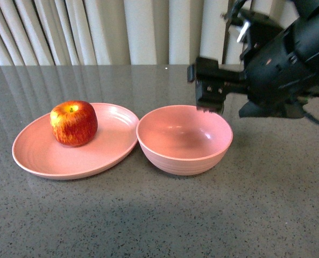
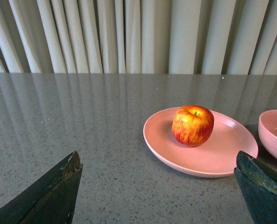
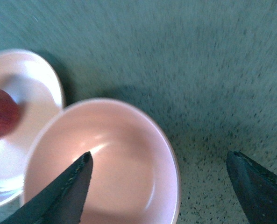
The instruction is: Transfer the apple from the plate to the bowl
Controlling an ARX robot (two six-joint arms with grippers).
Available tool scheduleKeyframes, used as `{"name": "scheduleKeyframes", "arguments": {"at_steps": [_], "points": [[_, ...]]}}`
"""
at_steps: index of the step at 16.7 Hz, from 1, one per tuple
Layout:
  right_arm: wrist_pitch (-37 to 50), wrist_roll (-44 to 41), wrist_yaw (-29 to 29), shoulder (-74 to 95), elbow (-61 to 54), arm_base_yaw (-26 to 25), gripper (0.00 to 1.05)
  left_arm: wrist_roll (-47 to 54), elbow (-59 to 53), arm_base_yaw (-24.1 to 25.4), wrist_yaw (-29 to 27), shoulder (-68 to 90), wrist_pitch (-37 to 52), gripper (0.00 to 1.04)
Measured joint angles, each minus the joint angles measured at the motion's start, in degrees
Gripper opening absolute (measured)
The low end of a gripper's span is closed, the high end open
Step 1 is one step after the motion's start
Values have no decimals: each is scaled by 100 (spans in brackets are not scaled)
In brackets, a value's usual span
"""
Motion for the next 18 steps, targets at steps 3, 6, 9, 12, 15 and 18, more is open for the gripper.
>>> {"name": "scheduleKeyframes", "arguments": {"at_steps": [3,6,9,12,15,18], "points": [[1005,-122,321,-1515,-896,-153,97,0,0,0,0,0,0,98],[1598,-483,586,-3600,-2216,-225,98,0,0,0,0,0,0,98],[1381,-579,1274,-5960,-3652,-339,98,-2,0,0,0,0,0,98],[1576,-1342,1991,-8196,-5442,-538,63,-2,0,0,0,0,0,98],[1742,-1563,575,-8592,-6072,-2138,22,0,0,0,-7,0,0,98],[1738,-1637,431,-8867,-6251,-2090,2,0,0,0,0,0,0,98]]}}
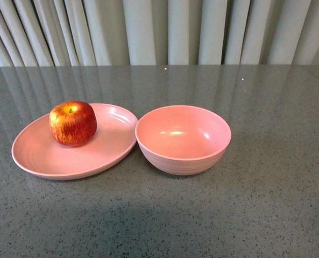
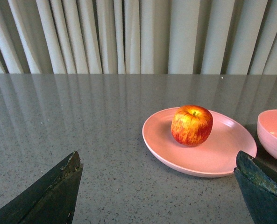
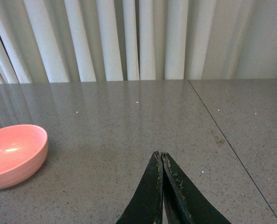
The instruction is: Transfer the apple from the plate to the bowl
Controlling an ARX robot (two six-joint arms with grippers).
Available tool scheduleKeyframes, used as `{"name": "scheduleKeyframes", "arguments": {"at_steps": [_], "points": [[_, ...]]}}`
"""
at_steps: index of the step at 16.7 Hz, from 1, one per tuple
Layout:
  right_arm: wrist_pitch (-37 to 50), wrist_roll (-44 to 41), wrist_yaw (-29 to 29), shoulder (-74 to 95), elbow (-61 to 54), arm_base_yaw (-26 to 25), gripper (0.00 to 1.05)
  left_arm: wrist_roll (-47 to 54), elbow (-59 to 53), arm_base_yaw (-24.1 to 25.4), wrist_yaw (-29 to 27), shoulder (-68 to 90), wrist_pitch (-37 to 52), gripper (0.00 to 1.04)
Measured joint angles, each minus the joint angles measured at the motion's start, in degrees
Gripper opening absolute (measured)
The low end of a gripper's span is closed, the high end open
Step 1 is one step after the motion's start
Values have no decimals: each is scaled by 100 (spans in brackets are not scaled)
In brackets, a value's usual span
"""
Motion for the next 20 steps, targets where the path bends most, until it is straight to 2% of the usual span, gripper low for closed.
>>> {"name": "scheduleKeyframes", "arguments": {"at_steps": [4,6,19,20], "points": [[-109,-7,-2,-227,-181,0,2,0,0,0,0,0,0,98],[-828,-15,2,-876,-249,0,2,-2,0,0,0,0,0,98],[-791,-22,0,-1303,-503,0,2,0,0,0,0,0,0,98],[-791,-22,0,-1303,-501,0,7,0,0,0,0,0,0,98]]}}
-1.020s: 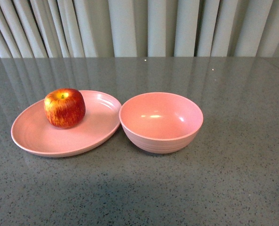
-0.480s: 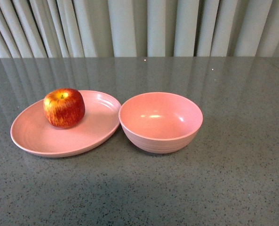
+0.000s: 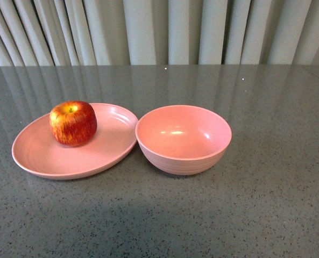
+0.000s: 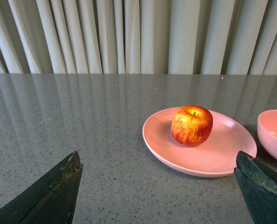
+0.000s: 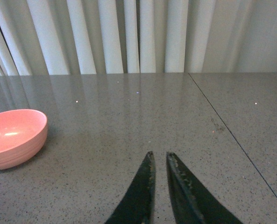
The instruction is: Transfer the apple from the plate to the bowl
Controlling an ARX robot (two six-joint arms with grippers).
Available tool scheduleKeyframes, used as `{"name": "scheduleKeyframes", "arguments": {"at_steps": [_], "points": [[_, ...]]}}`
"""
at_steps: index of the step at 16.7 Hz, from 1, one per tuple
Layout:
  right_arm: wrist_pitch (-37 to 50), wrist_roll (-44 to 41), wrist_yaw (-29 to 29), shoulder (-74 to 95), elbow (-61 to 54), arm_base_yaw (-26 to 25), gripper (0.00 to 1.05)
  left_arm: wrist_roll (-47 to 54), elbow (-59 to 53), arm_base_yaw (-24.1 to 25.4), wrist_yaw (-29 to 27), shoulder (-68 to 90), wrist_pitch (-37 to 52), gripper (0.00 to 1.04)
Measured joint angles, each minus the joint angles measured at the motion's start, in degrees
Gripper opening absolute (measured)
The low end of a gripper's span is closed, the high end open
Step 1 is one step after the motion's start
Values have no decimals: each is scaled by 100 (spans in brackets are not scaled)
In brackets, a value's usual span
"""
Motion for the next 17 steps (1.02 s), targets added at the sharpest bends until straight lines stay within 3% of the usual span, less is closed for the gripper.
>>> {"name": "scheduleKeyframes", "arguments": {"at_steps": [8,17], "points": [[0,0,0,0,-2,0,98,-2,0,0,0,0,0,98],[0,0,0,-2,-2,0,98,-2,0,0,0,0,0,98]]}}
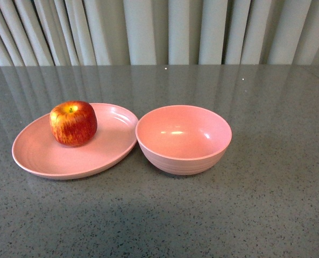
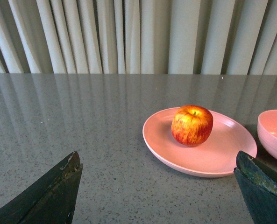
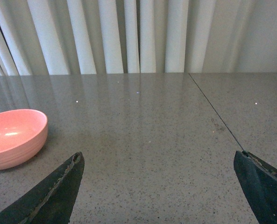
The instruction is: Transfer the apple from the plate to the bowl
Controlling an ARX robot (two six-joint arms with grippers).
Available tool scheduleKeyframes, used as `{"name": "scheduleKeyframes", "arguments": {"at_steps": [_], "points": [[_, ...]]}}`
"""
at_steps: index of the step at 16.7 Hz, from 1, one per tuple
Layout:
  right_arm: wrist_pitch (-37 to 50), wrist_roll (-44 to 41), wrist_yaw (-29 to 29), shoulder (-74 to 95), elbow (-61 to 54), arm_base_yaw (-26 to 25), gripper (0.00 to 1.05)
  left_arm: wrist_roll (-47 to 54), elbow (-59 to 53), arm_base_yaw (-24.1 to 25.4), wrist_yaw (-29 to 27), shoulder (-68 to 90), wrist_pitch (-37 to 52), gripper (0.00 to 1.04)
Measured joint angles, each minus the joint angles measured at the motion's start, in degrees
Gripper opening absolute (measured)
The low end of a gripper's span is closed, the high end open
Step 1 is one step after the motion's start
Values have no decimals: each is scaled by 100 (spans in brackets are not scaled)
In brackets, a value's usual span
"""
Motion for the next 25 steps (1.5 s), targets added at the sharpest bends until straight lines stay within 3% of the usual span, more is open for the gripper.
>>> {"name": "scheduleKeyframes", "arguments": {"at_steps": [1,3,6,10,12,13,16,25], "points": [[0,0,0,0,0,0,98,0,0,0,0,0,0,98],[0,4,2,2,2,0,98,-216,507,-302,-802,686,-1335,98],[0,0,0,2,0,0,98,-284,734,-345,-931,1054,-1108,98],[2,0,0,2,0,0,98,-37,1246,-516,-417,3080,1003,98],[0,0,0,2,0,0,98,273,1954,-669,280,4778,2317,98],[2,0,0,2,0,0,98,363,2186,-673,542,5324,2549,98],[2,0,-2,2,2,0,98,616,3134,-741,1202,7134,2756,98],[2,0,0,2,0,0,98,750,4325,-404,1858,9064,2402,98]]}}
